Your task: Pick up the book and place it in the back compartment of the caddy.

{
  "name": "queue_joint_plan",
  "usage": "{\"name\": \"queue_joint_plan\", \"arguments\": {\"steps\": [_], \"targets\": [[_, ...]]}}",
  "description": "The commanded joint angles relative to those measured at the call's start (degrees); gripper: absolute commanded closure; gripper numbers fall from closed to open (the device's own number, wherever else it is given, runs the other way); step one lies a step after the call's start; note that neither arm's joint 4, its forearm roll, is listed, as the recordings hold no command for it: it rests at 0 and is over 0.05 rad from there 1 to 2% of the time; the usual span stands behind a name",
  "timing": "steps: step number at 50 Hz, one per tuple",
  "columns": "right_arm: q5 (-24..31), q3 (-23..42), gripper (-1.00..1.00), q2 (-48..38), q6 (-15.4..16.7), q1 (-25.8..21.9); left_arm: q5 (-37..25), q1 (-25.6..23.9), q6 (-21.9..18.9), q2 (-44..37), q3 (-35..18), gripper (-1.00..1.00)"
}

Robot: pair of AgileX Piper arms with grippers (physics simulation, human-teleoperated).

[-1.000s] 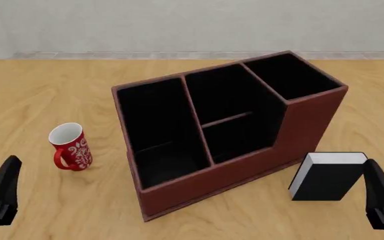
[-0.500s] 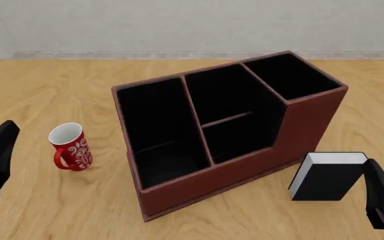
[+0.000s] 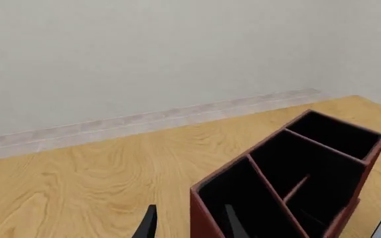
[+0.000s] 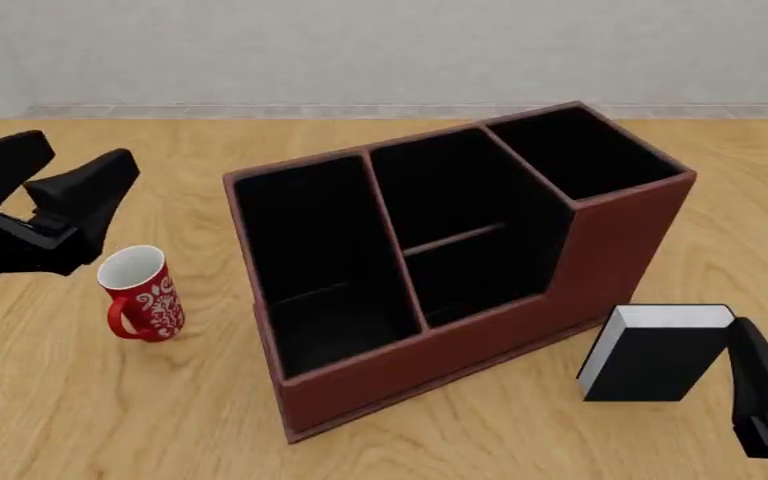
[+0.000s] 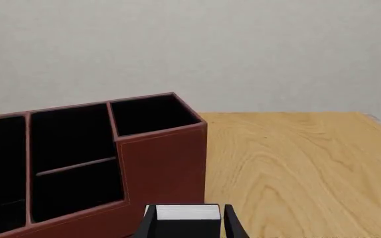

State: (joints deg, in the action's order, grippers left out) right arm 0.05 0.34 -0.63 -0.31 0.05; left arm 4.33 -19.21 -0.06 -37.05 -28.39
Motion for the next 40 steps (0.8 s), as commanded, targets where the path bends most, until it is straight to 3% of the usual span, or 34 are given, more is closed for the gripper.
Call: {"name": "queue_joint_plan", "arguments": {"steps": [1,6,17,25,40], "targets": [[-0.1,0.0,-1.0,0.2,0.2,0.0,0.1,-6.3,-0.4,-10.4,-6.9,-1.0],[-0.3,-0.1,-1.0,-0.8,-0.5,0.0,-1.3,-9.4,-1.6,-13.4,-10.5,-1.0],[-0.1,0.0,-1.0,0.3,0.3,0.0,-1.2,-15.1,1.2,-18.9,-16.6,-1.0],[0.0,0.0,-1.0,0.2,0.2,0.0,-0.2,-15.3,2.5,-23.7,-19.5,-1.0],[0.4,0.2,-1.0,0.4,0.2,0.0,0.8,-20.8,1.3,-30.2,-23.6,-1.0]]}}
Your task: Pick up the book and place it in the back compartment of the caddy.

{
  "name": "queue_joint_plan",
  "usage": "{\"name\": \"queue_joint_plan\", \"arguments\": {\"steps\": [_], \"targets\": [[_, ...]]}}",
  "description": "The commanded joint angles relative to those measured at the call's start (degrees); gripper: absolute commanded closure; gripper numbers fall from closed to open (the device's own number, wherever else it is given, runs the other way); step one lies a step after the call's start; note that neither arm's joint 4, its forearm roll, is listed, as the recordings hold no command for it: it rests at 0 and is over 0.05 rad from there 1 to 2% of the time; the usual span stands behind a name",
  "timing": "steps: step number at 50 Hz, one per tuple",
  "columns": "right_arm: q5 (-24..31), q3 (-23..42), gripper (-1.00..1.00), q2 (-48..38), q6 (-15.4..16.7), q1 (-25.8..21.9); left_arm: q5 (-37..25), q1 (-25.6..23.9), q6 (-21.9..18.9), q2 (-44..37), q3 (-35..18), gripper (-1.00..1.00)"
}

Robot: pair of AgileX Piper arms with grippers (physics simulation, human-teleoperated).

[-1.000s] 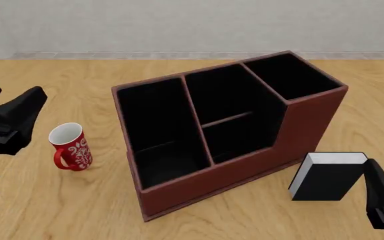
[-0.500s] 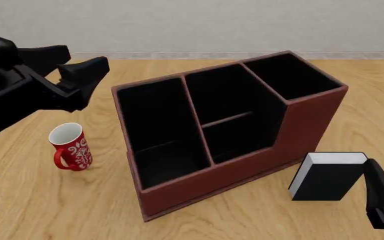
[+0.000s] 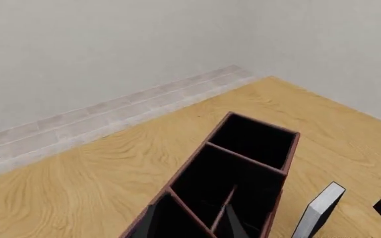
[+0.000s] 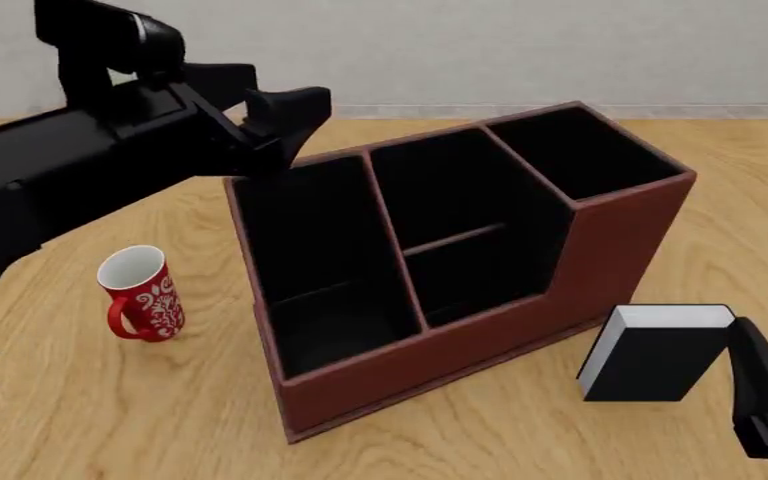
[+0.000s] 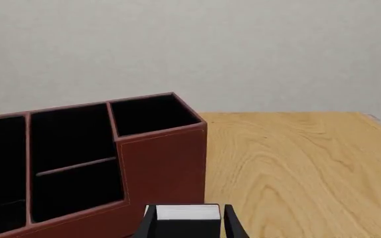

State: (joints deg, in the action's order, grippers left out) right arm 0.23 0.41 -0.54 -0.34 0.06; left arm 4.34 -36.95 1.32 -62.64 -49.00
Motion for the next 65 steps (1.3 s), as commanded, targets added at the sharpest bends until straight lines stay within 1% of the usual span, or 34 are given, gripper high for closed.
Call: {"name": "queue_joint_plan", "arguments": {"steps": [1,5,8,11,13,16,17,18,20,24,27,31,35,39,41,43,44,45,47,50,52,54,59,60,62,64,65], "targets": [[-0.1,0.0,-1.0,0.3,0.4,0.0,0.9,-3.6,-0.4,-5.2,-3.3,-1.0],[0.6,0.2,-1.0,0.1,-0.3,0.0,1.1,-4.9,-1.3,-6.7,-4.2,-1.0],[0.1,0.1,-1.0,0.4,0.3,0.0,1.4,-5.5,-1.3,-7.7,-4.6,-1.0],[0.4,0.2,-1.0,0.4,0.2,0.0,1.7,-6.0,-1.3,-8.7,-4.8,-1.0],[0.5,0.1,-1.0,0.0,-0.3,0.0,1.8,-6.7,-2.0,-9.8,-5.3,-1.0],[0.2,0.0,-1.0,0.4,0.2,0.0,1.8,-7.7,-1.6,-11.4,-5.8,-1.0],[0.1,0.1,-1.0,0.4,0.4,0.0,1.7,-8.8,-1.5,-12.2,-6.0,-1.0],[0.5,0.2,-1.0,0.3,0.0,0.0,2.2,-9.9,-2.6,-12.9,-5.9,-1.0],[0.1,0.0,-1.0,-0.2,-0.3,0.0,2.9,-10.5,-2.4,-13.9,-6.0,-1.0],[0.2,0.1,-1.0,0.4,0.4,0.0,3.3,-11.4,-2.1,-15.4,-6.8,-1.0],[0.5,0.1,-1.0,0.0,-0.4,0.0,3.3,-12.1,-2.3,-16.4,-7.7,-1.0],[0.0,0.0,-1.0,0.4,0.4,0.0,3.3,-13.5,-1.8,-18.0,-8.9,-1.0],[0.2,0.0,-1.0,-0.1,-0.3,0.0,3.7,-14.7,-1.7,-20.2,-10.2,-1.0],[0.5,0.4,-1.0,0.4,0.3,0.0,4.5,-15.3,-1.6,-22.1,-11.2,-1.0],[0.6,0.3,-1.0,0.3,0.0,0.0,4.5,-15.8,-0.9,-23.2,-12.2,-1.0],[0.2,0.0,-1.0,-0.1,-0.3,0.0,4.5,-17.2,0.8,-23.9,-13.3,-1.0],[0.0,-0.1,-1.0,0.0,0.0,0.0,4.5,-17.5,-1.1,-24.2,-14.0,-1.0],[0.1,0.0,-1.0,0.2,0.2,0.0,4.7,-17.2,-2.1,-24.6,-14.7,-1.0],[0.0,0.0,-1.0,0.3,0.3,0.0,3.8,-17.4,-1.9,-25.8,-16.5,-1.0],[-0.4,-0.1,-1.0,-0.6,-0.3,0.0,3.3,-18.7,-3.9,-27.3,-18.4,-1.0],[-0.1,0.0,-1.0,-0.1,0.0,0.0,3.7,-19.8,-0.9,-27.5,-19.1,-1.0],[-0.3,-0.1,-1.0,0.1,0.3,-0.1,2.7,-21.2,-1.7,-29.1,-20.6,-1.0],[-1.0,-0.2,-1.0,-1.1,-0.2,0.0,2.5,-22.3,-1.7,-31.4,-22.7,-1.0],[-0.3,0.0,-1.0,-0.2,0.2,0.0,1.7,-23.5,-2.6,-33.8,-24.0,-1.0],[-0.3,-0.1,-1.0,0.0,0.3,0.0,1.8,-23.9,-1.6,-35.6,-24.8,-1.0],[-0.5,-0.1,-1.0,-0.5,-0.1,0.0,2.5,-23.9,-2.4,-37.3,-25.2,-1.0],[-0.6,-0.1,-1.0,-0.8,-0.3,0.0,2.9,-24.0,-2.2,-38.1,-25.2,-1.0]]}}
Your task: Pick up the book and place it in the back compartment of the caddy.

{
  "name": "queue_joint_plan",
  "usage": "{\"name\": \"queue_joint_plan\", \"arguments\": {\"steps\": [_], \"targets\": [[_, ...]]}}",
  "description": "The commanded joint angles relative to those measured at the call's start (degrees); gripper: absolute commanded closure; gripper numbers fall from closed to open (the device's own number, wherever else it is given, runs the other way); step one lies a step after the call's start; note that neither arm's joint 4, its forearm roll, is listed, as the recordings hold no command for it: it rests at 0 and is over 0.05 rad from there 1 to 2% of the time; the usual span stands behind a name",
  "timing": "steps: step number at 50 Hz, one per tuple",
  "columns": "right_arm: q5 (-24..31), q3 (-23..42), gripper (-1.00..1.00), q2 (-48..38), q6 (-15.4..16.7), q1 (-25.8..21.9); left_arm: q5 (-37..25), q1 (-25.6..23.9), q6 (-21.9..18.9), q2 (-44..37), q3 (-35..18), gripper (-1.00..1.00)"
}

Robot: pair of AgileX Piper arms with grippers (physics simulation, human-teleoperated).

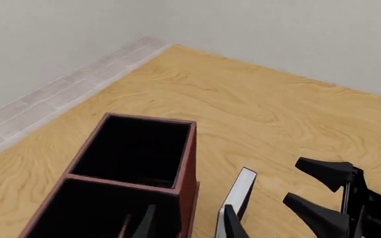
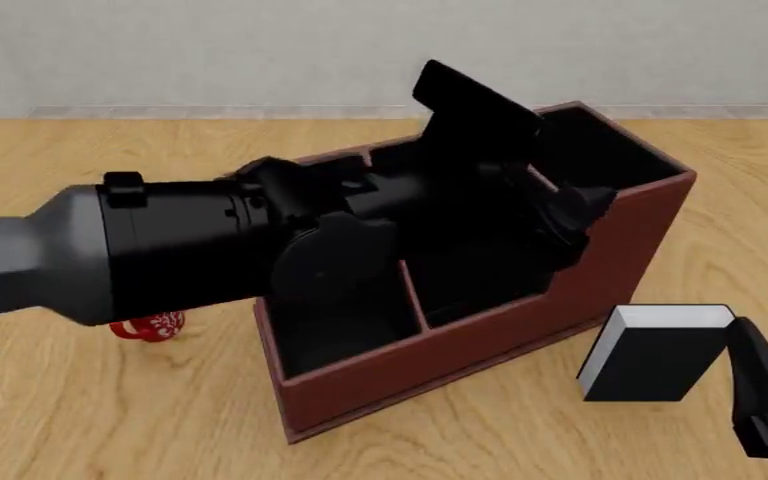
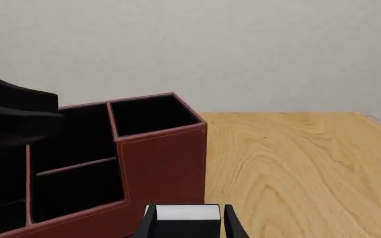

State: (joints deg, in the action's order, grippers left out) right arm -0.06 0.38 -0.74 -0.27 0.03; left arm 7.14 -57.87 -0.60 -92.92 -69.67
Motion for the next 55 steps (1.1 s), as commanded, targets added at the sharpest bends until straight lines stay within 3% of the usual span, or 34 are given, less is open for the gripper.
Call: {"name": "queue_joint_plan", "arguments": {"steps": [1,9,12,18,40,55], "targets": [[-0.4,-0.1,-1.0,-0.6,-0.3,0.0,0.6,-3.0,0.2,-8.3,-4.6,-1.0],[-0.5,-0.2,-1.0,-0.6,-0.3,0.0,2.5,-3.7,2.8,-10.5,-4.9,-1.0],[-0.1,-0.1,-1.0,0.2,0.2,0.0,4.5,-1.4,4.9,-10.4,-4.5,-1.0],[-0.4,-0.2,-1.0,-0.4,-0.2,0.0,4.5,-2.5,-0.9,-13.0,-5.7,-1.0],[-0.1,-0.1,-1.0,0.2,0.1,0.0,3.7,-7.8,0.3,-16.3,-7.1,-1.0],[0.1,-0.1,-1.0,0.2,0.1,0.0,3.9,-8.3,0.6,-18.1,-6.8,-1.0]]}}
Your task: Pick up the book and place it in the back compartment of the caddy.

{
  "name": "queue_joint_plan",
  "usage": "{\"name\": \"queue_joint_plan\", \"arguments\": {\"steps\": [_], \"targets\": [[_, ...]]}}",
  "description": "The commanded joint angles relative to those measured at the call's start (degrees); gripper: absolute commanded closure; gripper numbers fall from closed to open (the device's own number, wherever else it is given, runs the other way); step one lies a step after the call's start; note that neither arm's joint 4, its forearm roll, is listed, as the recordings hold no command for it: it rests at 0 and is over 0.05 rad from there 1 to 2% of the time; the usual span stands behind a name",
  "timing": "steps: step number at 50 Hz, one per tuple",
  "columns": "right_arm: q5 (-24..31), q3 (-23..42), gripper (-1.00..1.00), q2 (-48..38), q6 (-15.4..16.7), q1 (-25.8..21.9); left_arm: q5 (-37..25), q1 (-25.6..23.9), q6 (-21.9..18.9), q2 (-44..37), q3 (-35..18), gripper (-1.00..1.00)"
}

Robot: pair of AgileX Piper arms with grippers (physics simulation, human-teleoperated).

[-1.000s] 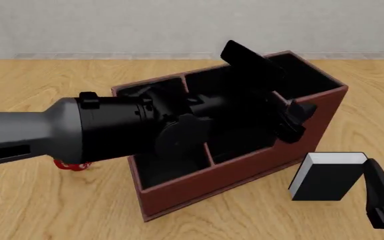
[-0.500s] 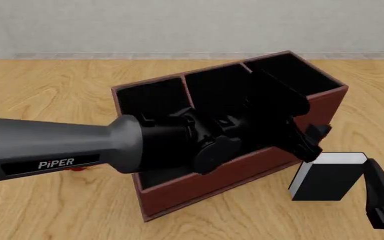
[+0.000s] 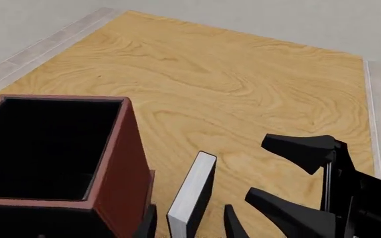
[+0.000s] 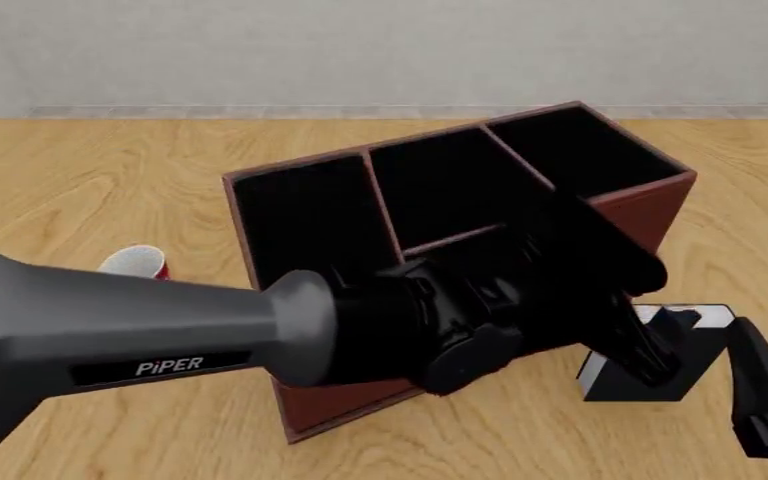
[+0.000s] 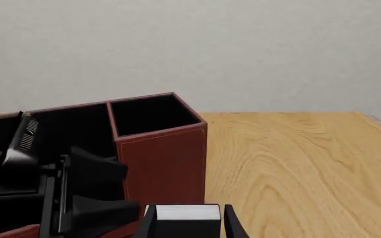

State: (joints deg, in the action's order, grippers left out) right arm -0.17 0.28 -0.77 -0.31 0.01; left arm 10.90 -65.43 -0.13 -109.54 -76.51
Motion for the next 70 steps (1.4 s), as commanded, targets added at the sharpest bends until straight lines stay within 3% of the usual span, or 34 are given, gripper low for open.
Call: {"name": "queue_joint_plan", "arguments": {"steps": [1,70], "targets": [[0.1,0.0,-1.0,0.2,0.1,0.0,0.1,-0.7,0.2,-1.6,0.0,-1.0],[-0.3,-0.1,-1.0,-0.3,0.0,0.0,-1.7,0.9,1.0,-10.4,-5.0,-1.0]]}}
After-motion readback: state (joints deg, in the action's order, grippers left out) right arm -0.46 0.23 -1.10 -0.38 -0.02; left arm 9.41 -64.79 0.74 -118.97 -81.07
